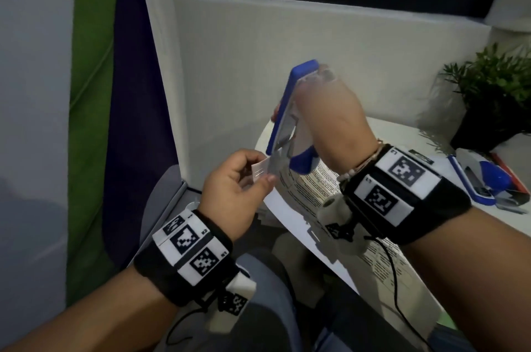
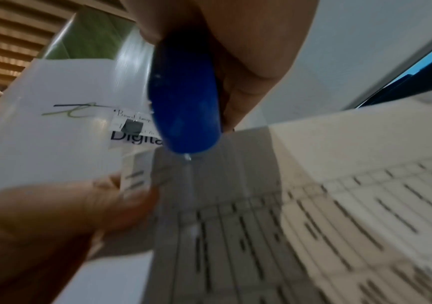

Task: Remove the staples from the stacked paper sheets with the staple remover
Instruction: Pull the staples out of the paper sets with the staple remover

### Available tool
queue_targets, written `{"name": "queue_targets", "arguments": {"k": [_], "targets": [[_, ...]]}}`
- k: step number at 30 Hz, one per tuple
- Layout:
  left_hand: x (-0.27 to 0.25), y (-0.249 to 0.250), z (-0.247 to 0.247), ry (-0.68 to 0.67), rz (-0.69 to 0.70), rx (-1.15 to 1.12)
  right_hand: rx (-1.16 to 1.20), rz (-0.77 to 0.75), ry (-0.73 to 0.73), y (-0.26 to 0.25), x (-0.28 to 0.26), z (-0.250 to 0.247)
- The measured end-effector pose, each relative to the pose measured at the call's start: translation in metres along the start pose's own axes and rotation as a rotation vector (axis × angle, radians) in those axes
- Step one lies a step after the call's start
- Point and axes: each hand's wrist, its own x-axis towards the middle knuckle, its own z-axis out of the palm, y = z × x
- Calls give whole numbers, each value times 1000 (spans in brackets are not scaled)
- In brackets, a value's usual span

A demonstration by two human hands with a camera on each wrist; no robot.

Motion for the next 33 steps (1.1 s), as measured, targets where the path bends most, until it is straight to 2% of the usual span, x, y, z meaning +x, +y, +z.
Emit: {"name": "queue_targets", "arguments": {"k": [6, 12, 16, 18, 22, 24, 27, 30, 31, 33], "targets": [[-4, 9, 3, -38, 17, -8, 51, -29, 75, 3, -5, 7], [-4, 16, 5, -41, -5, -96, 43, -59, 68, 4, -4, 12], [-4, 22, 5, -29, 46, 228, 97, -35, 89, 4, -1, 16], [-3, 21, 6, -5, 121, 341, 116, -29, 85, 5, -1, 19], [2, 13, 5, 51, 244, 474, 105, -5, 88, 7, -1, 24], [3, 12, 4, 41, 261, 480, 101, 13, 88, 8, -1, 25], [6, 11, 1, -30, 191, 386, 106, 57, 96, 13, 0, 24], [13, 2, -8, -180, -3, 254, 115, 160, 106, 21, 0, 20], [14, -2, -10, -187, -64, 199, 110, 197, 123, 23, 0, 17], [17, -11, -13, -118, -131, 124, 118, 232, 230, 22, 3, 10]]}}
